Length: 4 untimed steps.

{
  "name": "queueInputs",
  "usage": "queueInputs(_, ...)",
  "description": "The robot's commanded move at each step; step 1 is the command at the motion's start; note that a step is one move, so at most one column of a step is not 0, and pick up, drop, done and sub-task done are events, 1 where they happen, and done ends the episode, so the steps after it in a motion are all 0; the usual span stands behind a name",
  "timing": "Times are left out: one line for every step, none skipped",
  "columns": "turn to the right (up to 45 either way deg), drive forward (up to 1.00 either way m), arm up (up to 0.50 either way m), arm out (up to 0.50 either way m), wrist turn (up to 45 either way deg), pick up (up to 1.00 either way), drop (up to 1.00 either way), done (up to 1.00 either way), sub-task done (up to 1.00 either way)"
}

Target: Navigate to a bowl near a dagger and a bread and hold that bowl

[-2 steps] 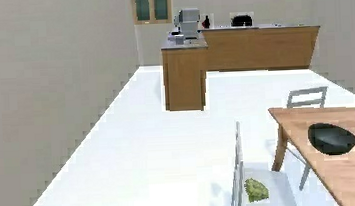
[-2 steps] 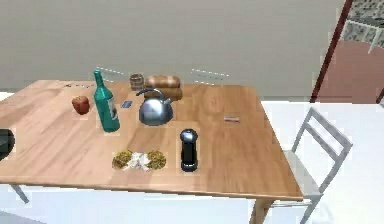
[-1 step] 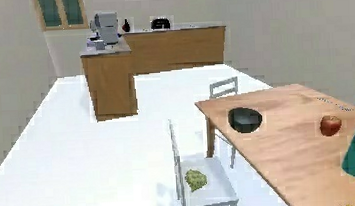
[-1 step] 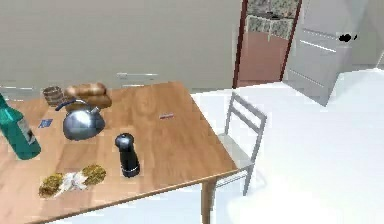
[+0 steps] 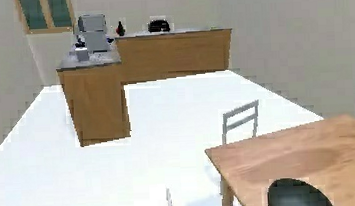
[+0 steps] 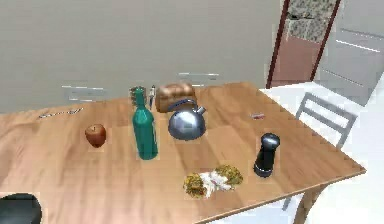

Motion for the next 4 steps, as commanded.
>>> queueInputs(-45.0,0.00,0.00,0.00,0.0,0.00,0.00,0.00,0.00)
queueInputs(0.0,0.00,0.50,0.00,0.0,0.00,0.00,0.00,0.00)
queueInputs(0.0,0.00,0.38,0.00,0.0,0.00,0.00,0.00,0.00)
queueInputs(0.0,0.00,0.00,0.22,0.0,0.00,0.00,0.00,0.00)
